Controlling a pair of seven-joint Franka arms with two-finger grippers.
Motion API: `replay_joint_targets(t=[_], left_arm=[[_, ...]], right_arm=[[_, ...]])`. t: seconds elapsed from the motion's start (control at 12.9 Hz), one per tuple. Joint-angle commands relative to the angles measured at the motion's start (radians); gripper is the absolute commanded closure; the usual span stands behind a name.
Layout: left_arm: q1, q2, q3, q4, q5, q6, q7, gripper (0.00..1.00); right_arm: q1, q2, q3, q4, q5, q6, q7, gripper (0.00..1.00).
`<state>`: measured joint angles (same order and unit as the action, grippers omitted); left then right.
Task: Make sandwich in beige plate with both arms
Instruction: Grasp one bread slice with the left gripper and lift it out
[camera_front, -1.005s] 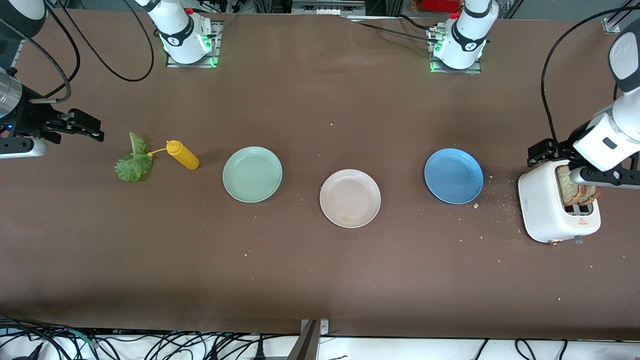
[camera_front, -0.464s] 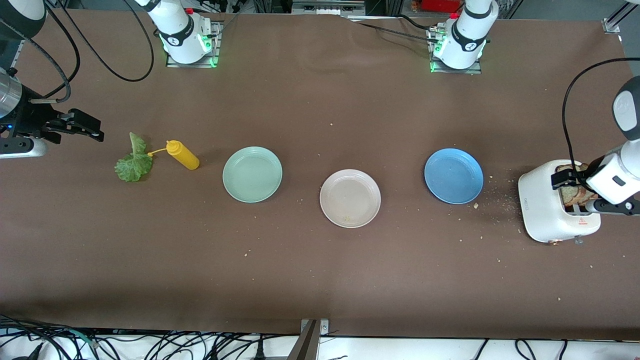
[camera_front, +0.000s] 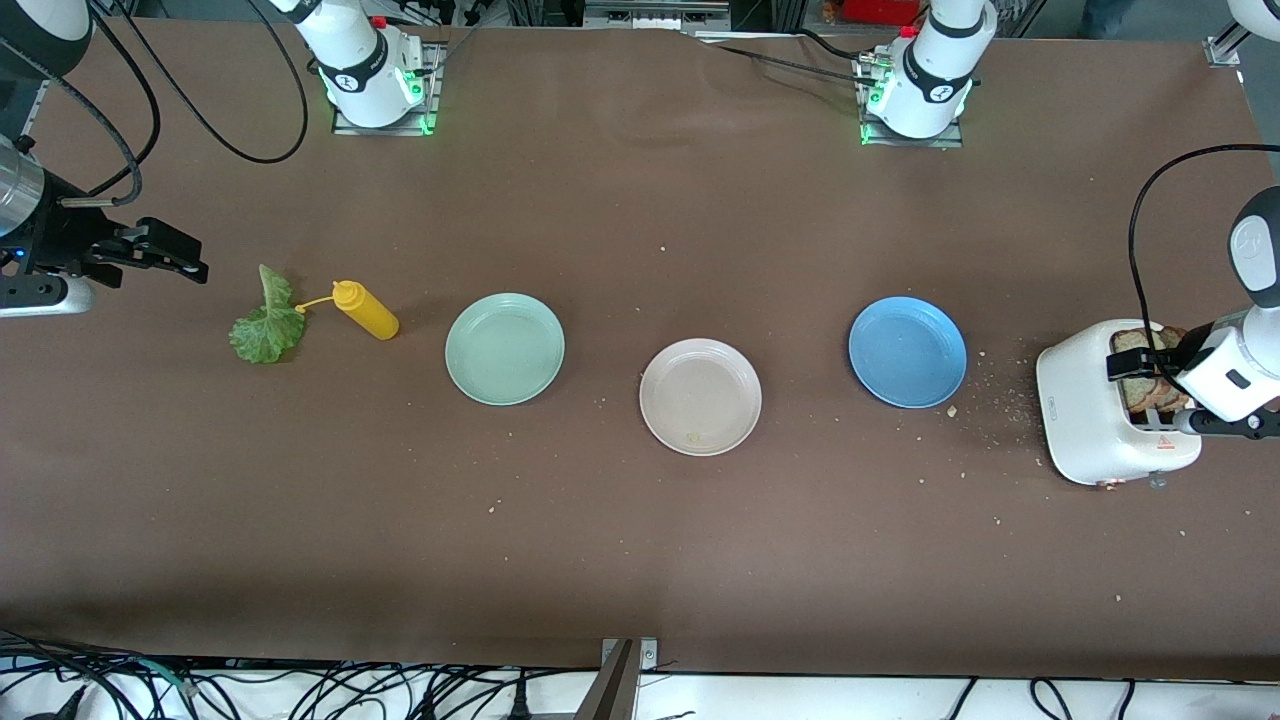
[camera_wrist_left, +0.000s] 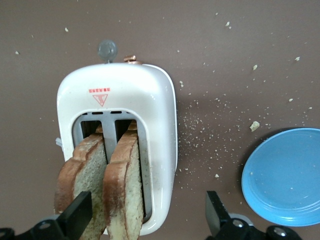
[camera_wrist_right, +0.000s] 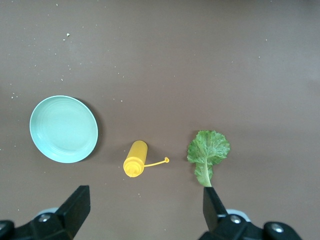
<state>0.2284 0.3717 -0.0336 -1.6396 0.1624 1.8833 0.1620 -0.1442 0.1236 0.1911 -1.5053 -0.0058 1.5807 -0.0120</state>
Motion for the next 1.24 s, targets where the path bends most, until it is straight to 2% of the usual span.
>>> replay_joint_targets(t=[0.0,0.08,0.15,0.23,0.39,0.46,1.16], left_arm=[[0.025,0.007,-0.009,-0.022,0.017,-0.004,0.010,0.00],[0.026,0.007,-0.011,-0.028,0.017,-0.004,0.010,0.00],[0.028,0.009,-0.009,-0.028,0.016,-0.003,0.010,0.11],[0.029,0.009,-0.009,-0.026,0.016,-0.003,0.010,0.45],[0.031,0.010,-0.009,-0.028,0.016,-0.004,0.011,0.96],[0.031,0.010,-0.009,-0.026,0.019,-0.004,0.013,1.00],[0.019,-0.003,-0.022,-0.003,0.032,-0.016,0.010,1.00]], right_arm=[[-0.011,0.001,0.005,0.008,0.017,-0.014,-0.005,0.00],[-0.011,0.001,0.005,0.008,0.017,-0.014,-0.005,0.00],[-0.011,0.001,0.005,0.008,0.017,-0.014,-0.005,0.00],[-0.011,0.001,0.005,0.008,0.017,-0.014,-0.005,0.00],[-0.011,0.004,0.005,0.008,0.017,-0.014,-0.005,0.00],[-0.011,0.004,0.005,0.008,0.017,-0.014,-0.005,0.00],[-0.012,0.004,0.005,0.008,0.017,-0.014,-0.008,0.00]])
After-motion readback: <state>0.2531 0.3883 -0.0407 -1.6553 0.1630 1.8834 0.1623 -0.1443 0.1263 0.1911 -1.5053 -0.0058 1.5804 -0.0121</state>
